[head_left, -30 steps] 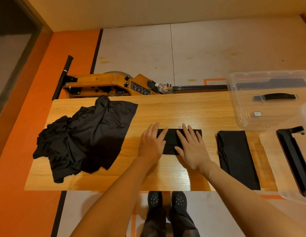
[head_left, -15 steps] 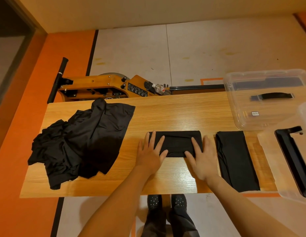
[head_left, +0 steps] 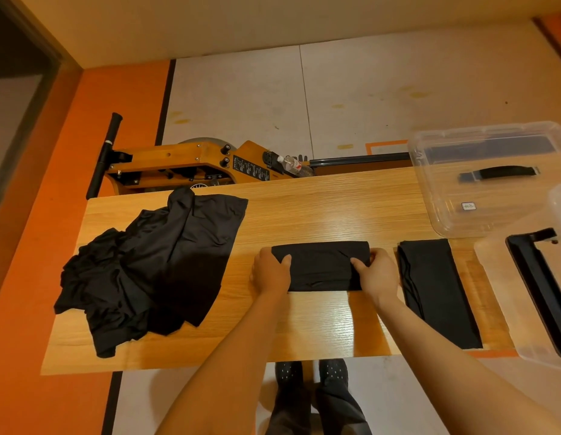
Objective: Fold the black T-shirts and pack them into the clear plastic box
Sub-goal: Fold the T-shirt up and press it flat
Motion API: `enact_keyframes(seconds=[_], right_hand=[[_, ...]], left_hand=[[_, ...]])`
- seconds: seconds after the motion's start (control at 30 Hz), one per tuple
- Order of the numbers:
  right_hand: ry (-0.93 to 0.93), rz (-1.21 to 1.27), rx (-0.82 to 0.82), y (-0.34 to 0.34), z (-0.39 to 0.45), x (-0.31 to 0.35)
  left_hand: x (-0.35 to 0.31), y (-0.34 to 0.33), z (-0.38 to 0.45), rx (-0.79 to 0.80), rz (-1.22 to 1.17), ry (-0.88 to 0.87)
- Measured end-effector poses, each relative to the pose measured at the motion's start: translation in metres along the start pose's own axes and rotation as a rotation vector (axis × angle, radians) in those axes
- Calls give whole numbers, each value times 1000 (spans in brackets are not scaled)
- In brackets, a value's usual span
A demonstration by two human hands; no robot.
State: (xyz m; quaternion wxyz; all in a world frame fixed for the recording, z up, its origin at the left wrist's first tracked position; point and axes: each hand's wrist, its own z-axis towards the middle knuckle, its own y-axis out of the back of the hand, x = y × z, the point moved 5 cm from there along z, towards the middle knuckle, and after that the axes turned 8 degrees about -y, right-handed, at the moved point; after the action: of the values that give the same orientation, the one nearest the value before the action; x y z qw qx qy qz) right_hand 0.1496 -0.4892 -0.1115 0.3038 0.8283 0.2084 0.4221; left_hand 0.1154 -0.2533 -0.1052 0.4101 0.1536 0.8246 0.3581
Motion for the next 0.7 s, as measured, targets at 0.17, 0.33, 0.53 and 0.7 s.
enact_keyframes(seconds=[0.17, 0.33, 0.53, 0.7], right_hand=[[73, 4, -52, -7, 1, -6], [88, 129, -15, -1, -11, -1], [73, 181, -27, 6, -18, 3], [93, 139, 12, 4, -16, 5]], left_hand=[[-1, -1, -3, -60, -15, -96], [-3, -1, -8, -91, -141, -195], [-3, 0, -8, -70, -248, -182], [-2, 1, -8, -36, -254, -170]])
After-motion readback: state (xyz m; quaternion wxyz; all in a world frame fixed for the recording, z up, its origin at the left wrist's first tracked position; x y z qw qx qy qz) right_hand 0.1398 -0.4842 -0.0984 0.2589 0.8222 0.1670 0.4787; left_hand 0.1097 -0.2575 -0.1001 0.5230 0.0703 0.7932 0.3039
